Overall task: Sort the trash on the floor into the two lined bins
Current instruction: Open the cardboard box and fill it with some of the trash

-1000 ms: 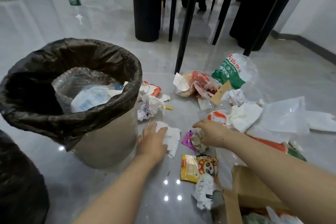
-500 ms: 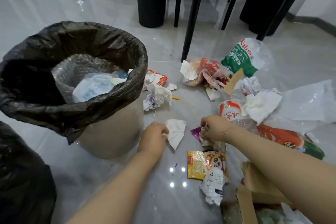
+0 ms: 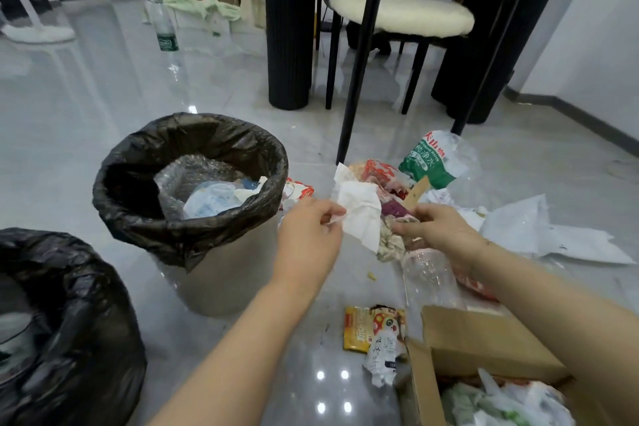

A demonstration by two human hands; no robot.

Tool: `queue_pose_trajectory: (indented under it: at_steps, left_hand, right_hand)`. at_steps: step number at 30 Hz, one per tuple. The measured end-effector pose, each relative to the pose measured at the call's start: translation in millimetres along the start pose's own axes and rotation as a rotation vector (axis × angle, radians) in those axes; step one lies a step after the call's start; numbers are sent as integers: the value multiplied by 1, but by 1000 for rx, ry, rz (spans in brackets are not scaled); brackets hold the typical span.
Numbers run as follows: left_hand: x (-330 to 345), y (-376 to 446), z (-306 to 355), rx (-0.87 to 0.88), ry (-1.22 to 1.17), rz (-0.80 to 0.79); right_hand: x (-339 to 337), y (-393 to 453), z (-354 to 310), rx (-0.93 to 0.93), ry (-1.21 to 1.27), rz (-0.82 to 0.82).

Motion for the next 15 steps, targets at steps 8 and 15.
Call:
queue_pose_trajectory:
  at_steps: [8,15]
  left_hand:
    - [-146,12,28,19,-71,432]
    - [-167,26,-38,-169,97,293]
  right_hand:
    - [22,-60,-122,-105,405,-13]
    - [91,-47,-196,-238,298,-3]
Point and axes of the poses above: each hand's wrist, its own y-axis towards the middle knuckle, its own x-axis out of the palm, z = x × y, the point moved 10 cm from there along y, towards the middle knuckle, and after that the axes turned 9 degrees about z, right-handed, at the moved point
